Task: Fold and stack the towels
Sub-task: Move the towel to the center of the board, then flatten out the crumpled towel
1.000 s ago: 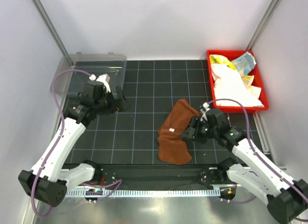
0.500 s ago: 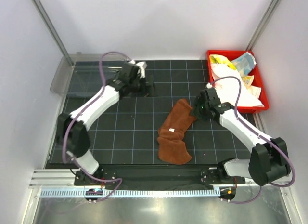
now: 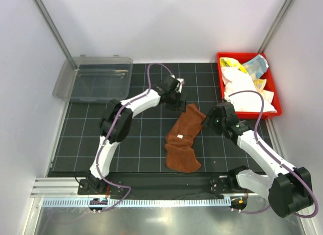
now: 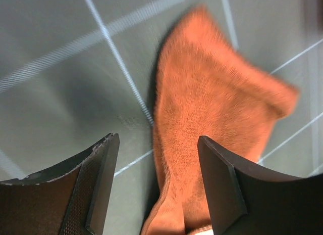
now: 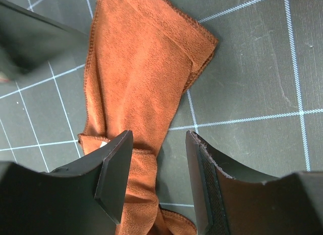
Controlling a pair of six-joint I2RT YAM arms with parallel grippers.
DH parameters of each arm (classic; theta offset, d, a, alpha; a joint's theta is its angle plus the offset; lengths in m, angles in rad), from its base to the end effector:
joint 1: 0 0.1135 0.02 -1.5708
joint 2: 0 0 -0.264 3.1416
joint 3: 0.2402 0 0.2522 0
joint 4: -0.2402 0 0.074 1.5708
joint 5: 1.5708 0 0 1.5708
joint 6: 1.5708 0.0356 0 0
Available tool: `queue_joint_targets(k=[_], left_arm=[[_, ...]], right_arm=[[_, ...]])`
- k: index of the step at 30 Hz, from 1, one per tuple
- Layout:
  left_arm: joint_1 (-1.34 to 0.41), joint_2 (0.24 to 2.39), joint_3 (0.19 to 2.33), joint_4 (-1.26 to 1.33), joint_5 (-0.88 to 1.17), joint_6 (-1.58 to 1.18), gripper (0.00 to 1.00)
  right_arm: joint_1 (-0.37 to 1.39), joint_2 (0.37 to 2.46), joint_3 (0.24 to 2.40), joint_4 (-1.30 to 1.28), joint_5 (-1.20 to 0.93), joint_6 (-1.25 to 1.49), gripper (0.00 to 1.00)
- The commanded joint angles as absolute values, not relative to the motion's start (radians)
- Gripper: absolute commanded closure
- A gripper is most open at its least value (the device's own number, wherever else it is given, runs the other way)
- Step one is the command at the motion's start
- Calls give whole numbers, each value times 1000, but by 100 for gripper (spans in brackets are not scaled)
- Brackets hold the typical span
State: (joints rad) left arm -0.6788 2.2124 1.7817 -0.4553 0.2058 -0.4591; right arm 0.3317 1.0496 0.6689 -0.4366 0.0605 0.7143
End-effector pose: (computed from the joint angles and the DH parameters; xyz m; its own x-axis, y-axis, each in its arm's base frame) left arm 0.3803 -0.3161 0.1929 -0.8574 0.1343 -0.4969 0.3740 0.8258 -0.4222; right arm 0.2023 0.0674 0.2272 -0.7083 0.4476 -0.5458 0.2357 0.8788 0.4149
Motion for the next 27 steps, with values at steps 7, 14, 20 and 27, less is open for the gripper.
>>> queue_joint_targets(k=[7,14,20,27], left_arm=[[-736,2250,1810,-457,230,-466,37],[-721,2108,1784,-587,175,-492,100],[-617,1754,1433,-647,-24,-575,100],[-584,1681,1226,-657,-60,-591,100]], right_arm=[[331,953,620,-362,75,745,46],[330,1043,635,-331,94,753,43],[330,1126,690,-275,37,762,40],[333,1293,721,-167,-38,739,50]])
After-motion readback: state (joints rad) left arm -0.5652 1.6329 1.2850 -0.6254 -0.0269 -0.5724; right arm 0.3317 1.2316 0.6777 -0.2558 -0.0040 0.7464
